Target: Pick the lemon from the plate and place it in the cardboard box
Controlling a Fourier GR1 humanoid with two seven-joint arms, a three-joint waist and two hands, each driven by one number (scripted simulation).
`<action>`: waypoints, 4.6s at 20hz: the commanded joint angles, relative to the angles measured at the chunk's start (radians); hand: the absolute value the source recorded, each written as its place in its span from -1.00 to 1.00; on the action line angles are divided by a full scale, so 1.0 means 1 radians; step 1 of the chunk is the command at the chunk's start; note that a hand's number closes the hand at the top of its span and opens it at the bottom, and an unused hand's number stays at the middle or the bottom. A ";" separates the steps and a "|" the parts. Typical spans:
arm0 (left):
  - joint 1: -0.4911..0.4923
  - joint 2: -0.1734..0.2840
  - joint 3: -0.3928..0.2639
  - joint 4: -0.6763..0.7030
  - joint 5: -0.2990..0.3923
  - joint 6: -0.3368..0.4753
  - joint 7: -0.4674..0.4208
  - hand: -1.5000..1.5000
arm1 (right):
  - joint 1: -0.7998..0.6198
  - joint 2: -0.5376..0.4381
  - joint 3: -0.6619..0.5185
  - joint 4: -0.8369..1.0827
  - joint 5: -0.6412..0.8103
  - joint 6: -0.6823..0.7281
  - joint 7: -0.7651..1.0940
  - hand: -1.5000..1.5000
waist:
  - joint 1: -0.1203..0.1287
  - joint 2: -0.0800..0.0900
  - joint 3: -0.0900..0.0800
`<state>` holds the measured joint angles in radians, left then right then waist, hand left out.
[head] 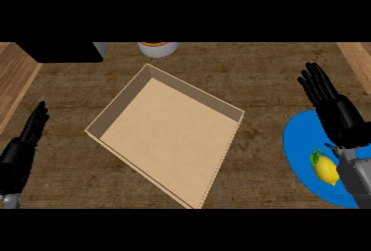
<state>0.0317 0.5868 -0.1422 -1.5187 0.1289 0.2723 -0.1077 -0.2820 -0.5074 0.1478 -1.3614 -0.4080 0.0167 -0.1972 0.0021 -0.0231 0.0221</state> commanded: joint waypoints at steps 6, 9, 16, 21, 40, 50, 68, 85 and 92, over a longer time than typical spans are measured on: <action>-0.016 -0.080 -0.027 -0.061 -0.048 0.060 0.156 0.00 | 0.016 -0.038 -0.090 -0.101 0.002 0.147 -0.205 -1.00 | -0.007 0.022 -0.021; -0.005 -0.109 -0.039 0.001 -0.008 0.033 0.123 0.00 | 0.078 -0.109 -0.138 0.053 0.246 -0.211 -0.107 1.00 | -0.033 0.028 -0.023; -0.078 -0.152 -0.042 0.017 -0.065 0.006 0.200 0.00 | 0.170 -0.043 -0.186 0.135 0.238 -0.084 -0.378 -1.00 | -0.006 0.023 -0.022; -0.016 -0.159 -0.071 -0.029 -0.075 0.035 0.177 0.00 | 0.195 -0.307 -0.129 0.099 0.425 -0.067 -0.278 -1.00 | -0.006 0.018 -0.024; -0.013 -0.199 -0.049 -0.052 -0.134 0.023 0.208 0.00 | 0.277 -0.445 0.106 -0.266 0.724 0.250 0.343 -1.00 | -0.005 0.021 -0.022; -0.052 -0.273 -0.005 0.031 -0.175 -0.024 0.167 0.00 | 0.307 -0.316 0.073 -0.168 0.919 0.265 0.318 -1.00 | -0.005 0.023 -0.022; 0.017 -0.306 0.117 -0.038 -0.222 -0.161 0.160 0.00 | 0.288 -0.152 -0.092 -0.106 1.116 0.356 0.215 -1.00 | -0.002 0.023 -0.022; 0.020 -0.397 0.136 -0.059 -0.312 -0.177 0.180 0.00 | 0.233 -0.015 -0.114 0.081 1.318 0.318 0.114 -1.00 | 0.000 0.023 -0.022; -0.037 -0.359 0.192 -0.034 -0.293 -0.235 0.204 0.00 | 0.217 0.001 -0.135 0.035 1.354 0.265 0.089 1.00 | -0.003 0.023 -0.022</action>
<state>0.0282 0.2148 0.0315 -1.5858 -0.1642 0.0568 0.1051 -0.0523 -0.4996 0.0210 -1.3300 0.9082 0.3450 -0.0722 0.0013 -0.0018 -0.0028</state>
